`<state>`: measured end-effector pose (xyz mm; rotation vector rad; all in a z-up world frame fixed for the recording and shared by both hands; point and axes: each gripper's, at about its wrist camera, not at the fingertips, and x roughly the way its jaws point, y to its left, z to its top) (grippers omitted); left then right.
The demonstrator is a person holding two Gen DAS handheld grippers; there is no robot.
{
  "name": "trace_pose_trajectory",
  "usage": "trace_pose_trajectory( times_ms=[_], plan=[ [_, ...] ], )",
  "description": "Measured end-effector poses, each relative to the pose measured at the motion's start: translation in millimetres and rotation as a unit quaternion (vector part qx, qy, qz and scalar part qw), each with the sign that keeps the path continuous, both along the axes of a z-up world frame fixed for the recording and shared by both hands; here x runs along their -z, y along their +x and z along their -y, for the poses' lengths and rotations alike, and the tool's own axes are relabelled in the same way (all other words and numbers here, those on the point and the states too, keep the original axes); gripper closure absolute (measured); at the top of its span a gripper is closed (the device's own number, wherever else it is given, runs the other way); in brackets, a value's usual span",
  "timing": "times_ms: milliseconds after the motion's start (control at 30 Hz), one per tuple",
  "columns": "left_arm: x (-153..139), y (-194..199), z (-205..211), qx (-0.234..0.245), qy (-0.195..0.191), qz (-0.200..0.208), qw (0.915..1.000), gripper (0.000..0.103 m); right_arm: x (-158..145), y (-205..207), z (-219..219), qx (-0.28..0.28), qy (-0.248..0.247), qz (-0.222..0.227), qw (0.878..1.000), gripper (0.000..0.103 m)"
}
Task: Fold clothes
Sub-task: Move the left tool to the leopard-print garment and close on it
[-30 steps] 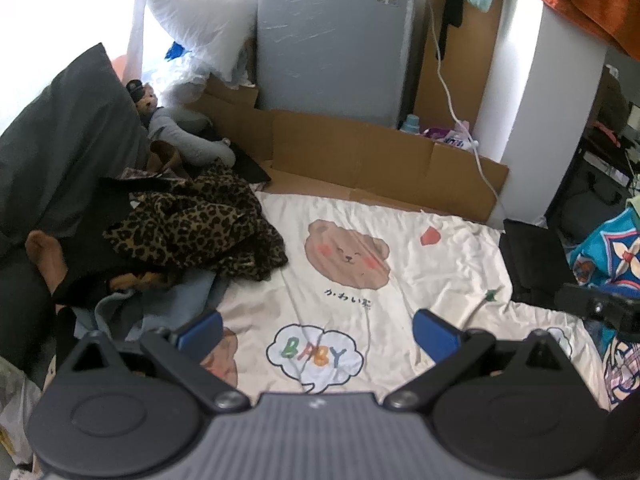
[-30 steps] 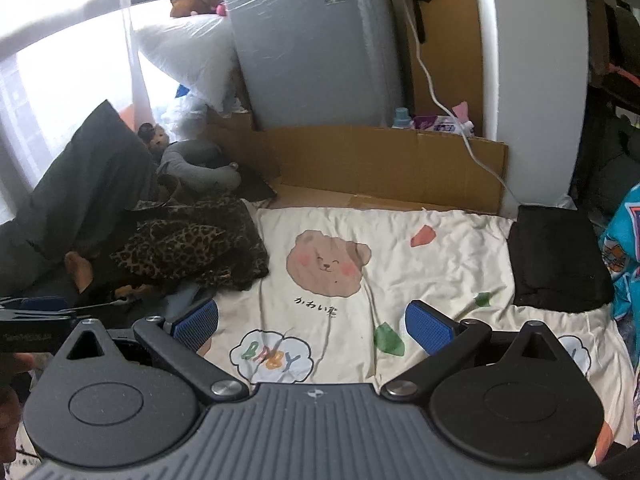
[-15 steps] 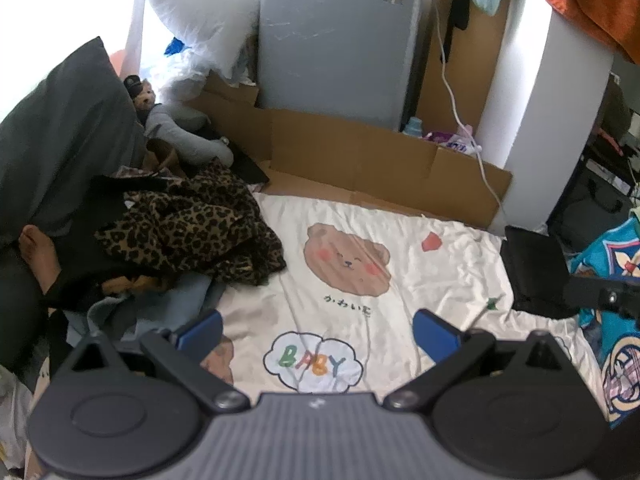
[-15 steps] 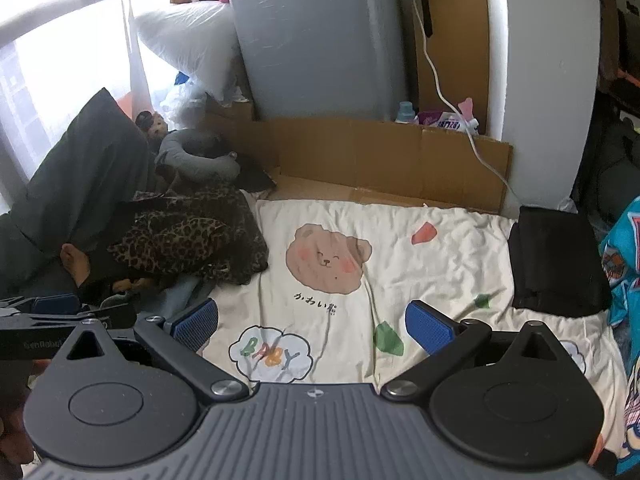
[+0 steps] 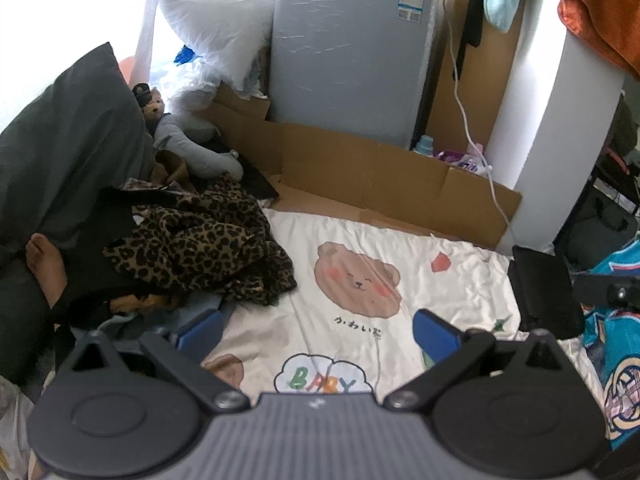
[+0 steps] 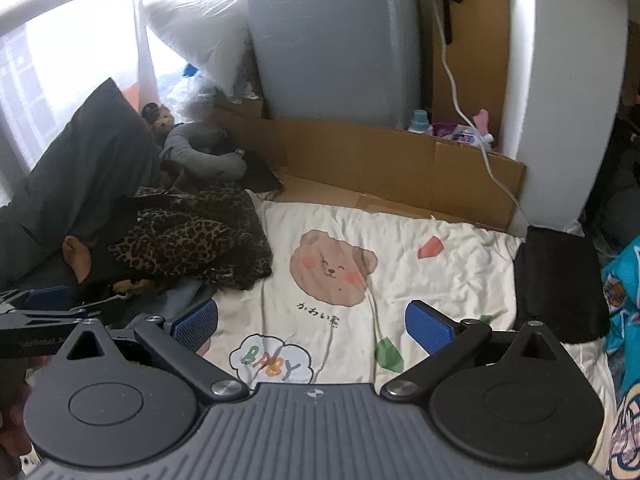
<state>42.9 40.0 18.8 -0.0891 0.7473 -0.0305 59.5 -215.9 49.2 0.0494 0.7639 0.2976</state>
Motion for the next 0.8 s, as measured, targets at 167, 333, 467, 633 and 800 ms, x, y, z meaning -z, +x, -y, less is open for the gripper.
trace_pose_trajectory(
  times_ms=[167,333,467,633,800],
  plan=[
    [1,9,-8,-0.009,-0.005,-0.001,0.9999,0.001,-4,10,-3,-0.010,0.002,0.002,1.000,0.000],
    [3,19,-25,-0.029,-0.002,0.004,0.9996,0.001,-7,25,-10,-0.024,-0.016,0.016,0.999,0.000],
    [5,28,-42,-0.040,-0.003,0.010,0.9992,0.001,-2,41,-17,-0.037,-0.016,0.007,0.999,0.000],
    [11,46,-54,-0.048,0.009,0.012,0.9987,0.001,7,64,-22,-0.042,-0.010,-0.016,0.999,0.000],
    [27,63,-67,-0.059,0.023,0.018,0.9979,0.001,21,86,-23,-0.047,-0.011,-0.028,0.998,0.001]
  ],
)
